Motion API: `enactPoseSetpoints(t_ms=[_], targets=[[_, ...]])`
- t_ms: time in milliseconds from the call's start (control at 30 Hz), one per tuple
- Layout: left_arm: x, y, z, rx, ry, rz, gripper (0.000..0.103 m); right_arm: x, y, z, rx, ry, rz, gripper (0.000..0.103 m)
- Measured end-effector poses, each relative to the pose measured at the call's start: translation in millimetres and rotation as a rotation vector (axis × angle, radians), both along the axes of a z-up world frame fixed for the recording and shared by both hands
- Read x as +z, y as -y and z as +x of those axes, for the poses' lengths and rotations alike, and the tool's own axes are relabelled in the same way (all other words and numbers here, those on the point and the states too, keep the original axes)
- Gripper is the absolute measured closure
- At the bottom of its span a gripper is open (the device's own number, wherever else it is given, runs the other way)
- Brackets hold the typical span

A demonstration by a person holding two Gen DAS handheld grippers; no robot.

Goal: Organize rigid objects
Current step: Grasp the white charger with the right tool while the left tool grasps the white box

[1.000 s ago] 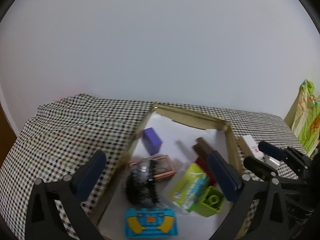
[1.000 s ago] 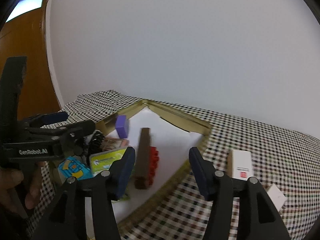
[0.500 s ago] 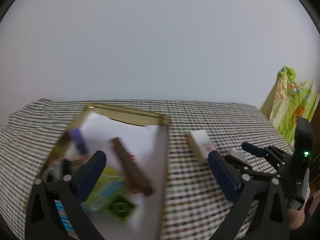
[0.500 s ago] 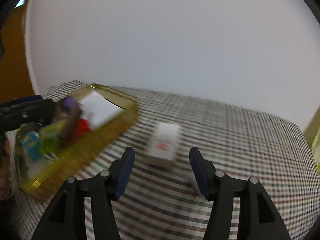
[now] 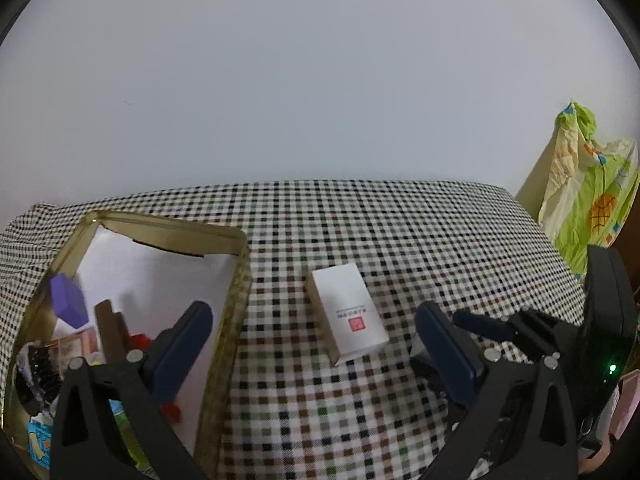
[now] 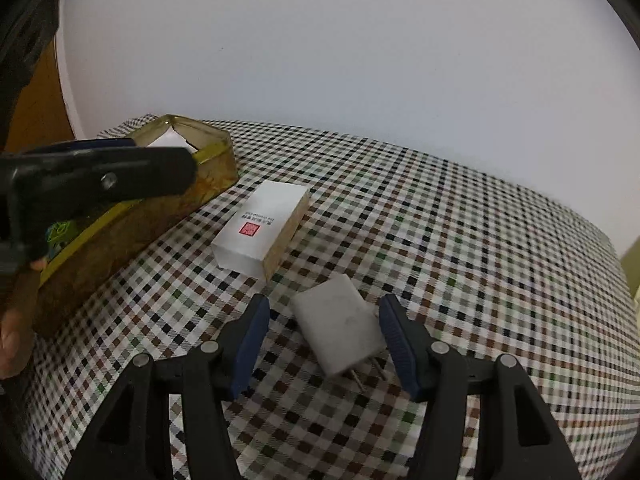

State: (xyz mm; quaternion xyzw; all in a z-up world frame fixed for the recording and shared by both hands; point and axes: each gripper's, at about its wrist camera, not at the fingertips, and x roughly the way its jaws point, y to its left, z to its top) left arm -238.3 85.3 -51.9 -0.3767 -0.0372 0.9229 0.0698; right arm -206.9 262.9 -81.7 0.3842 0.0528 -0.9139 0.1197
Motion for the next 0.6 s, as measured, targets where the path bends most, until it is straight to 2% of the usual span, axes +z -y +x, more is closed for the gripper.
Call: enactPoseSetpoints(t_ms=[100, 333, 467, 600], targets=[[-4, -8, -6, -0.002, 0.008, -0.012, 0.000, -3, -5, -10, 0.010, 0.031, -0.045, 0.043], [-14, -11, -11, 0.000, 0.029, -0.023, 0.000, -11, -8, -27, 0.026, 0.082, -0.076, 0.043], [-18, -21, -11, -0.016, 0.030, -0.042, 0.000, -10, -3, -22, 0.012, 0.093, -0.015, 0.045], [-21, -34, -9, -0.040, 0.020, -0.060, 0.000, -13, -13, -20, -0.052, 0.099, -0.032, 0.045]])
